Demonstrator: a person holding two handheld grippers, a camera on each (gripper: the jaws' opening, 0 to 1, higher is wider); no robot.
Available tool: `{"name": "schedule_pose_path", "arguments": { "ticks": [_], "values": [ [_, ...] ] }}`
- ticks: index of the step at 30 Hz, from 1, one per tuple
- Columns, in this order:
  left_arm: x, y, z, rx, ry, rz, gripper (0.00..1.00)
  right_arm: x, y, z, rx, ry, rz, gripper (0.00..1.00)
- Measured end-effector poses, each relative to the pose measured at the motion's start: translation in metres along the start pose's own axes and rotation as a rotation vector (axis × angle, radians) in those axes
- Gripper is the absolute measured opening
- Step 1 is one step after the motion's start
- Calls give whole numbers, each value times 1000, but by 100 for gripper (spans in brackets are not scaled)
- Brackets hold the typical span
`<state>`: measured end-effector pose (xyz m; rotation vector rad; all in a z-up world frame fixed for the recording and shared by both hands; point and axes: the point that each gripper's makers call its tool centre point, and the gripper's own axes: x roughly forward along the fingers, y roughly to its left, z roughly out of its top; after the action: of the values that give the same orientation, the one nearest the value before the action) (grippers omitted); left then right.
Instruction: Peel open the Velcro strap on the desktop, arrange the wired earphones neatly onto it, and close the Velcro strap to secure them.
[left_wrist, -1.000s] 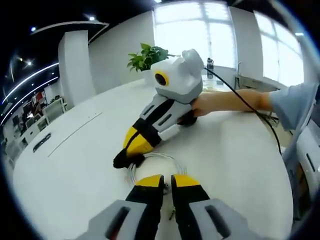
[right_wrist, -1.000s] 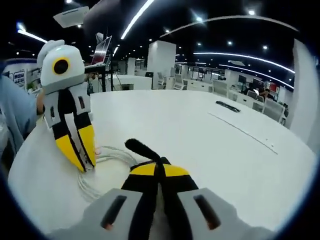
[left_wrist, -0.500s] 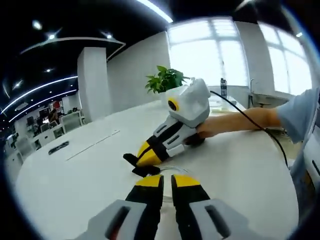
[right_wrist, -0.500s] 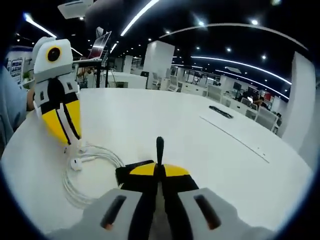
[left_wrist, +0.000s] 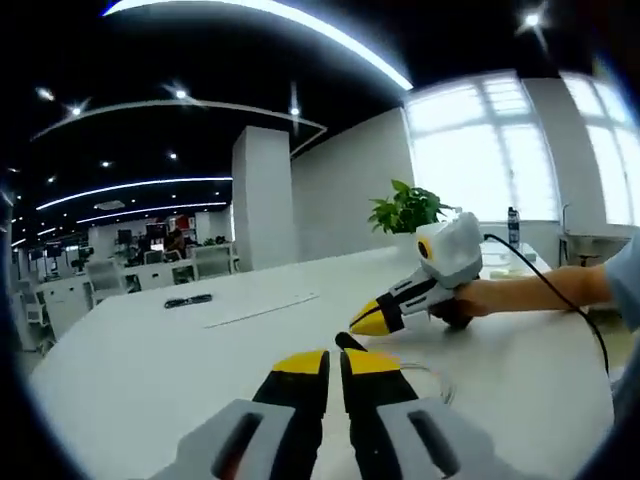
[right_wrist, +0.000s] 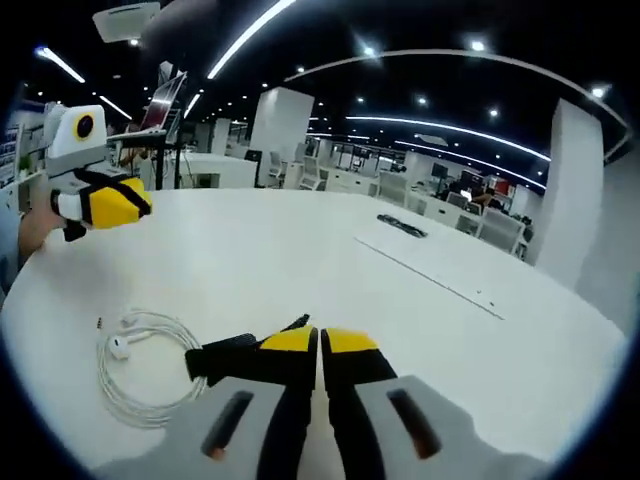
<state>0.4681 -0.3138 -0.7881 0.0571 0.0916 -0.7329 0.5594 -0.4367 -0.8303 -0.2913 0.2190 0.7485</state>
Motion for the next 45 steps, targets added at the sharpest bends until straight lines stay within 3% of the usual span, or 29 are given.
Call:
{"name": "schedule_pose_path", "arguments": {
  "ticks": [4, 10, 12, 16, 19, 23, 25, 36, 45],
  "values": [
    [-6, 24, 18, -25, -63, 93, 9, -17, -1, 8, 47, -24, -18, 6],
    [-18, 65, 40, 30, -127, 293, 11, -55, -9, 29, 253, -133, -58, 10],
    [-23, 76, 43, 27, -154, 354, 11, -73, -15, 33, 287, -159, -99, 11],
    [-36, 92, 40, 112, -175, 478, 11, -112, -35, 40, 347, -235, -224, 15],
    [-39, 92, 36, 51, -191, 466, 12, -129, -41, 39, 350, -270, -266, 16],
    [-38, 99, 23, 95, -155, 507, 14, -136, -48, 31, 382, -291, -298, 19],
    [-36, 99, 18, 89, -147, 503, 17, -137, -52, 26, 407, -290, -305, 20],
    [-33, 109, 11, 110, -125, 525, 22, -133, -66, 8, 367, -249, -402, 28],
    [-23, 106, 3, 157, -83, 513, 26, -128, -60, 11, 368, -263, -370, 32]
  ]
}}
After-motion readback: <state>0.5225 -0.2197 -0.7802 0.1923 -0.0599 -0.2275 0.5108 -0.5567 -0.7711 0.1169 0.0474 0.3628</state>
